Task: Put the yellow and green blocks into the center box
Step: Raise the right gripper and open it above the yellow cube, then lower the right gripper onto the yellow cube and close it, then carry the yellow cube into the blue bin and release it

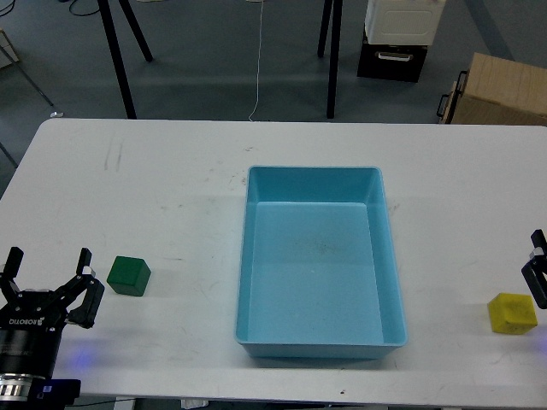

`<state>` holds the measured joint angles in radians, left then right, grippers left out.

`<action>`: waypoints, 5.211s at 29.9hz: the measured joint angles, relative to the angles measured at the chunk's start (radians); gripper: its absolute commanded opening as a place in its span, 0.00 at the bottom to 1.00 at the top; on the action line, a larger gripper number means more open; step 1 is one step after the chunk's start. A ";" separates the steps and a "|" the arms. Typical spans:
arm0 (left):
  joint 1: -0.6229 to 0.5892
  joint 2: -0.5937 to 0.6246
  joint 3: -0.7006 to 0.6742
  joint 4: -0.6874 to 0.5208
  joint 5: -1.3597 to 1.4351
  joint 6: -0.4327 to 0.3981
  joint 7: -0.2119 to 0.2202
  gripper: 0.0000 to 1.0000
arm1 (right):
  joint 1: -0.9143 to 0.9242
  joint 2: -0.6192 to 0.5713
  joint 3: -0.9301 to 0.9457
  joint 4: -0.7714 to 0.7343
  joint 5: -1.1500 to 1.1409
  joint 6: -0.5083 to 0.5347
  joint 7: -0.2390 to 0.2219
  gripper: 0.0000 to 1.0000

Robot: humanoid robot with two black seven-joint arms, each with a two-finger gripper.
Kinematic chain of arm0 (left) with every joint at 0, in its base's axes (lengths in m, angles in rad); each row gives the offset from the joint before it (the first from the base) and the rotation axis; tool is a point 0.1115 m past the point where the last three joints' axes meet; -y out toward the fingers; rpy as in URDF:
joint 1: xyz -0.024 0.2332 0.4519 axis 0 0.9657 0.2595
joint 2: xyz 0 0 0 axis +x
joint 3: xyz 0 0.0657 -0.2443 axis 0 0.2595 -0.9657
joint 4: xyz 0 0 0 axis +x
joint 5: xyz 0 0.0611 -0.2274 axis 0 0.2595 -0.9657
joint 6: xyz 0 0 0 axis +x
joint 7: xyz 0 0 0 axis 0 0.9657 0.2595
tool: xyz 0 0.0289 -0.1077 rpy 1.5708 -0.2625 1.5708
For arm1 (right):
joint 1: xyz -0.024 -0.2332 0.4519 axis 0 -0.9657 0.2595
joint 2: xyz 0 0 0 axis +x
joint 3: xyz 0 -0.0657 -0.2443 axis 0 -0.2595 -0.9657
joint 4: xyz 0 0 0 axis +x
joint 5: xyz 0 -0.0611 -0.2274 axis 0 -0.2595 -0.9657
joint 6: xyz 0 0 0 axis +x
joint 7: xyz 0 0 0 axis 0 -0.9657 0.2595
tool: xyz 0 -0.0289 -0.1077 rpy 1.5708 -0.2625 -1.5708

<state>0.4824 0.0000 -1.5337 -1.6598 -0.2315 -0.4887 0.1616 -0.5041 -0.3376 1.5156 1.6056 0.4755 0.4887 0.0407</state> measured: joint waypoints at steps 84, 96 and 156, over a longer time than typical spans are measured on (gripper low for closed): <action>-0.084 0.000 0.093 0.126 0.055 0.000 -0.002 1.00 | 1.619 -0.725 -1.785 0.056 -1.344 -0.065 -0.521 0.98; -0.083 0.000 0.093 0.127 0.055 0.000 -0.002 1.00 | 1.587 -0.705 -1.766 0.051 -1.352 -0.098 -0.522 0.08; -0.082 0.000 0.093 0.127 0.055 0.000 -0.002 1.00 | 1.972 -0.099 -1.618 -0.254 -0.736 -0.219 -0.528 1.00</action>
<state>0.4005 0.0000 -1.4405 -1.5324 -0.1764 -0.4887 0.1596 1.4683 -0.4370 -0.1028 1.3512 -0.2605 0.2695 -0.4873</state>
